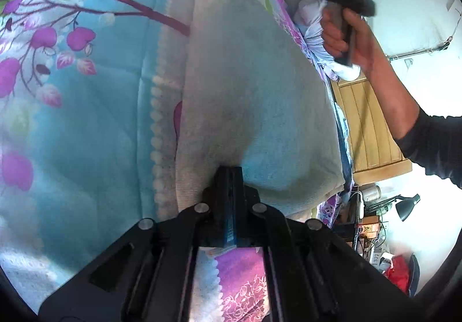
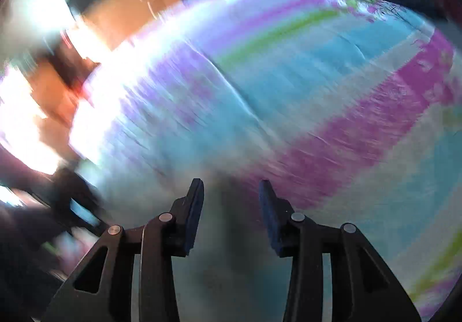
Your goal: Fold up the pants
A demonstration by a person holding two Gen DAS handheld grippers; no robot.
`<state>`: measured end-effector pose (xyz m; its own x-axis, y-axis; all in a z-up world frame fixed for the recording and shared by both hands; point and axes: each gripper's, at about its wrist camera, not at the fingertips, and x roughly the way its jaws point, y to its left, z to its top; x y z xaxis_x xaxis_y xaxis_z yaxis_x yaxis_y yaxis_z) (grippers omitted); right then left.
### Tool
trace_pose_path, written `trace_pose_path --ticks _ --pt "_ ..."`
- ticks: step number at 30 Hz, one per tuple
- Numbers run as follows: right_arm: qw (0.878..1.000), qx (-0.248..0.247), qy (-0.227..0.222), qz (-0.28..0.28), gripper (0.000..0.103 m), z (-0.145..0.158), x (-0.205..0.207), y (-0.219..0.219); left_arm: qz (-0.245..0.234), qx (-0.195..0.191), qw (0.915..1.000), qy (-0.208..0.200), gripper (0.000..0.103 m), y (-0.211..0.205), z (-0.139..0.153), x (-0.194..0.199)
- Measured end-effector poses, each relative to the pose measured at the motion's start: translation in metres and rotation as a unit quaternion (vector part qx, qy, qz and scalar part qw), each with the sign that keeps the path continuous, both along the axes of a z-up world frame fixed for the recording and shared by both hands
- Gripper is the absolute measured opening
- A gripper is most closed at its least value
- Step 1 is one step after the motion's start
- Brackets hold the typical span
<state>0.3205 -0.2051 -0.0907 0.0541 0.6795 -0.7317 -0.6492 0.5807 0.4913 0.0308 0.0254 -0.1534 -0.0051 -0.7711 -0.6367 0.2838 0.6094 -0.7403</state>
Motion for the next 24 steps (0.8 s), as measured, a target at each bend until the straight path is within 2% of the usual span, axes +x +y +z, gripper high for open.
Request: trace_pose_path --ticks 1,2,4,5,6,7,8,9,10,11,13,15,16,18,19,20,21,22,23,24 --pt "0.999 0.042 0.022 0.000 0.045 -0.001 -0.005 0.004 -0.002 0.002 1.0000 -0.002 0.003 -0.001 0.000 0.000" --pt "0.998 0.054 0.039 0.005 0.045 -0.009 -0.008 0.012 -0.003 0.001 1.0000 -0.001 0.003 -0.001 -0.001 0.001" --pt "0.995 0.051 0.087 0.006 0.044 -0.042 -0.006 0.027 -0.009 0.003 1.0000 0.000 0.002 -0.002 -0.001 0.003" --pt "0.994 0.031 0.101 0.001 0.039 -0.059 -0.003 0.030 -0.015 0.008 0.9999 -0.002 0.002 -0.002 0.000 0.005" --pt "0.996 -0.005 0.091 -0.014 0.009 -0.073 0.005 0.025 -0.020 0.011 0.9997 -0.005 0.002 -0.002 0.003 0.006" --pt "0.995 -0.001 0.091 -0.040 0.000 -0.076 0.013 0.013 -0.023 0.014 0.9996 -0.008 0.003 -0.001 0.005 0.006" --pt "0.991 0.010 0.082 -0.102 0.003 -0.074 0.026 -0.013 -0.023 0.015 0.9996 -0.008 0.003 0.000 0.008 0.008" --pt "0.985 0.009 0.058 -0.164 0.018 -0.065 0.035 -0.039 -0.019 0.014 0.9997 -0.005 0.003 0.003 0.011 0.011" --pt "0.977 0.003 0.031 -0.212 0.018 -0.051 0.038 -0.062 -0.011 0.008 0.9999 -0.003 0.005 0.006 0.015 0.015" --pt "0.976 0.020 0.023 -0.218 0.018 -0.038 0.034 -0.069 -0.002 -0.001 1.0000 -0.007 0.008 0.009 0.022 0.021" --pt "0.983 0.051 0.018 -0.175 0.025 -0.013 0.010 -0.051 0.011 -0.033 0.9990 -0.028 0.038 0.009 0.037 0.034" --pt "0.988 0.080 0.044 -0.121 0.044 -0.012 -0.017 -0.018 0.011 -0.054 0.9974 -0.046 0.056 0.002 0.041 0.048" --pt "0.989 0.085 0.067 -0.097 0.044 -0.023 -0.029 0.002 0.005 -0.050 0.9973 -0.054 0.061 -0.006 0.036 0.058" --pt "0.990 0.054 0.104 -0.084 0.044 -0.055 -0.036 0.019 0.006 -0.023 0.9980 -0.058 0.061 -0.018 0.017 0.083" --pt "0.988 0.025 0.113 -0.099 0.030 -0.075 -0.032 0.017 0.012 0.005 0.9983 -0.058 0.061 -0.018 0.006 0.096" --pt "0.985 0.032 0.126 -0.116 0.019 -0.085 -0.030 0.007 0.018 0.025 0.9979 -0.056 0.057 -0.015 0.000 0.106" --pt "0.978 0.041 0.138 -0.153 0.015 -0.091 -0.022 -0.012 0.019 0.011 0.9983 -0.053 0.053 -0.008 -0.003 0.116" --pt "0.973 0.023 0.120 -0.194 0.029 -0.084 -0.017 -0.034 0.030 0.015 0.9978 -0.057 0.045 0.003 -0.002 0.125" --pt "0.967 0.017 0.098 -0.233 0.036 -0.071 -0.017 -0.057 0.052 0.033 0.9961 -0.064 0.045 0.017 0.003 0.132" --pt "0.957 0.033 0.085 -0.276 0.047 -0.056 -0.023 -0.088 0.075 0.042 0.9940 -0.068 0.050 0.032 0.007 0.138"
